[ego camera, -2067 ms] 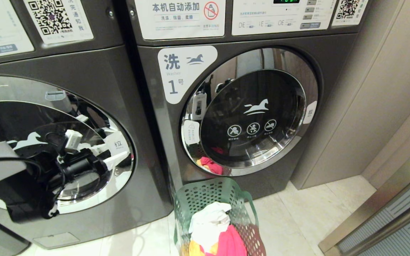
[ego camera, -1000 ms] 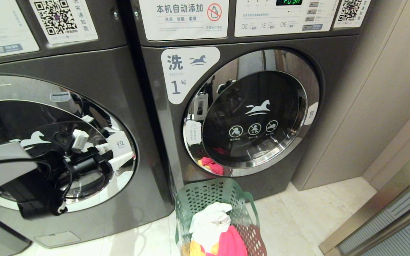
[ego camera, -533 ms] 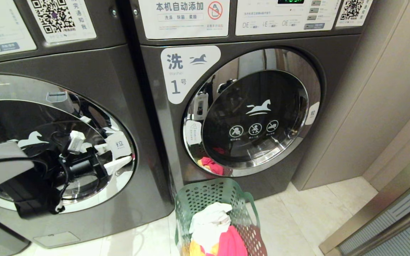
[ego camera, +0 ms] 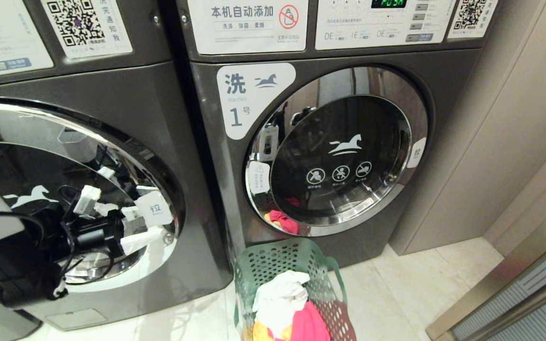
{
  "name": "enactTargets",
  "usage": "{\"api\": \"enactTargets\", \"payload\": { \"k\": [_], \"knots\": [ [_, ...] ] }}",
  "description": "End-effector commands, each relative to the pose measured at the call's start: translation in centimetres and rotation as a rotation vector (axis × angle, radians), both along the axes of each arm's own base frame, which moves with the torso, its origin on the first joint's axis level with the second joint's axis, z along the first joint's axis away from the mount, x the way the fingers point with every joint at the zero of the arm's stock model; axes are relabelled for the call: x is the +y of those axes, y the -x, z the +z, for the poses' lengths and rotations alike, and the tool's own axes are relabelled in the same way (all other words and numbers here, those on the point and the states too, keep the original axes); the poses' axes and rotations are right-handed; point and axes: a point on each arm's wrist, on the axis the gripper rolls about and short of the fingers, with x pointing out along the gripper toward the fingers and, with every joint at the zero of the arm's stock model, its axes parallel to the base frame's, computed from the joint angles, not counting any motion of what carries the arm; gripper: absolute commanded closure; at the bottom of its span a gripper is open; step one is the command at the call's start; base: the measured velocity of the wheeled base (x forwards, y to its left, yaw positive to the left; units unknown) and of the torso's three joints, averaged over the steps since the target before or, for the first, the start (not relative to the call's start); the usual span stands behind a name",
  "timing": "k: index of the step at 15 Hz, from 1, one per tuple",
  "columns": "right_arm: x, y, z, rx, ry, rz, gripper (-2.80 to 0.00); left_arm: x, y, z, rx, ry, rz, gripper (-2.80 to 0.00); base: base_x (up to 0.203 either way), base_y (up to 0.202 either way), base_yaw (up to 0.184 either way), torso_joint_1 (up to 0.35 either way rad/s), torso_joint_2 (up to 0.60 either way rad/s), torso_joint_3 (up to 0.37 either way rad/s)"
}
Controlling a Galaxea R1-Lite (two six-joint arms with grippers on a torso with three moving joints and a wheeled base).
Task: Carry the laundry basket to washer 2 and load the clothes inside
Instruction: Open the lid of the washing machine
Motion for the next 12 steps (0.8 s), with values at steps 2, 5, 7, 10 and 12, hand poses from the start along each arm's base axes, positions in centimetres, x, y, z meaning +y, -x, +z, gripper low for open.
{"api": "enactTargets", "payload": {
  "k": [2,5,7,10,12],
  "knots": [
    [0.0,-0.1,-0.2,0.010,0.000,0.001,0.00,2.3,0.7,0.3,-0.008,-0.004,0.106,-2.80,0.000,0.000,0.000,0.000,0.00,0.000],
    [0.0,-0.1,-0.2,0.010,0.000,0.001,0.00,6.8,2.6,0.4,0.007,-0.001,0.249,-2.80,0.000,0.000,0.000,0.000,0.00,0.000],
    [0.0,-0.1,-0.2,0.010,0.000,-0.001,0.00,10.3,4.3,0.6,0.010,0.001,0.354,-2.80,0.000,0.000,0.000,0.000,0.00,0.000],
    [0.0,-0.1,-0.2,0.010,0.000,0.001,0.00,13.1,8.3,2.5,-0.004,-0.003,0.462,-2.80,0.000,0.000,0.000,0.000,0.00,0.000],
    [0.0,-0.1,-0.2,0.010,0.000,0.000,0.00,13.4,11.4,5.9,-0.069,-0.031,0.526,-2.80,0.000,0.000,0.000,0.000,0.00,0.000]
  ]
}}
